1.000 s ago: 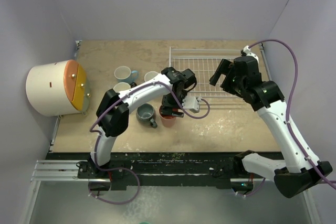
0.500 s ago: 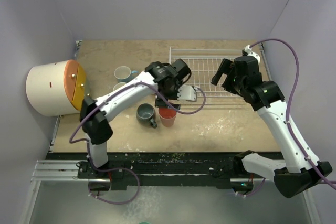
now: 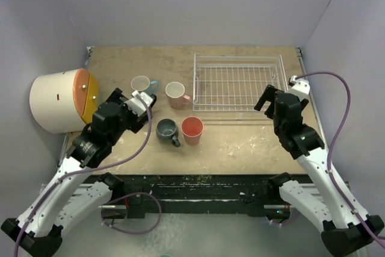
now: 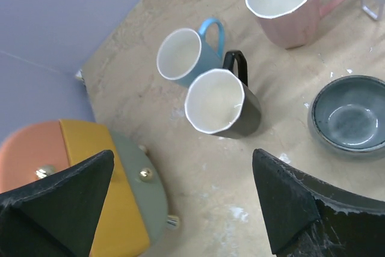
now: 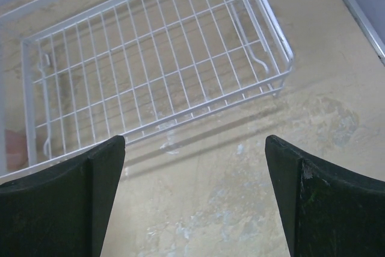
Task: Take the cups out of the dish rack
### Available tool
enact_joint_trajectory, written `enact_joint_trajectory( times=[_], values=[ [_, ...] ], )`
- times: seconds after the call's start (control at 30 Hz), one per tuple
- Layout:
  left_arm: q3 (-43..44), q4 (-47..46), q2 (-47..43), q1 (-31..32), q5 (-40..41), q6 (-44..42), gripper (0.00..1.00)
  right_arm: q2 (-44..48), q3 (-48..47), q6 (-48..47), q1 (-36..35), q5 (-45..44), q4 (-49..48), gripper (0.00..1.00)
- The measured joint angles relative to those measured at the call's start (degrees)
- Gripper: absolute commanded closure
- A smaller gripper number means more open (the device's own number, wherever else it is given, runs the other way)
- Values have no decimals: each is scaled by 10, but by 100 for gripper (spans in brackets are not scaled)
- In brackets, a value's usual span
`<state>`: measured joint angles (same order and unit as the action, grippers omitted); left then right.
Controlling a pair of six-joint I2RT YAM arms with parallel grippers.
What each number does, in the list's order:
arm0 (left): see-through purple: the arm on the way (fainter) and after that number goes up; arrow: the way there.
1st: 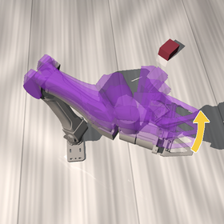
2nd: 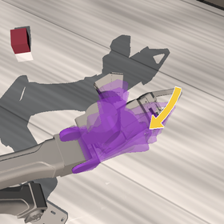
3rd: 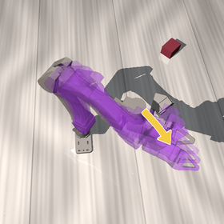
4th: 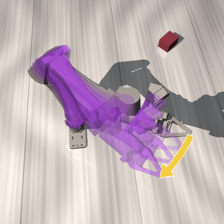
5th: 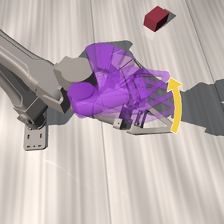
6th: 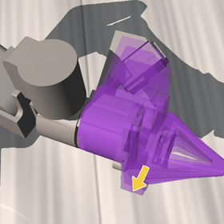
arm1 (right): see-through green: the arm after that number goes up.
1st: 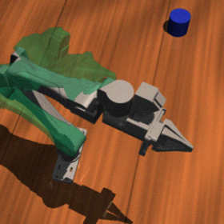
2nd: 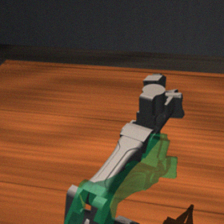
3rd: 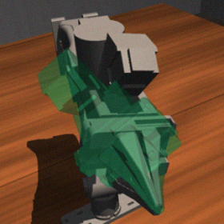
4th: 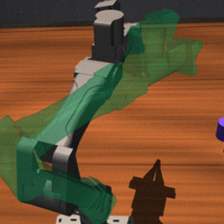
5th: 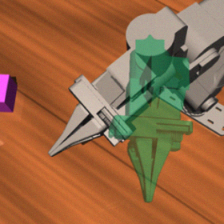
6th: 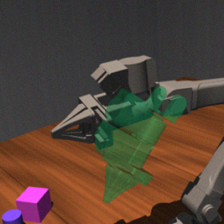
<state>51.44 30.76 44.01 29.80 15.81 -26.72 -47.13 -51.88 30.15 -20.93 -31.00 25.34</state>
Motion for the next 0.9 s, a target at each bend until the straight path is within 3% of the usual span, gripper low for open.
enact_joint_trajectory(
  times=[0.3, 0.57, 0.77, 0.9],
  values=[
    [-210, -132, -64, 0, 7, 109, 1, 38, 113, -7, 0, -67, -81, 0],
    [-343, -255, -106, -9, -33, 119, 1, 126, 194, -24, 0, -91, -143, 0],
    [-398, -331, -75, -56, -99, 128, 1, 190, 245, -54, 0, -98, -200, 0],
    [-411, -340, -79, -142, -173, 135, 0, 179, 257, -35, 0, -118, -209, 0]
  ],
)
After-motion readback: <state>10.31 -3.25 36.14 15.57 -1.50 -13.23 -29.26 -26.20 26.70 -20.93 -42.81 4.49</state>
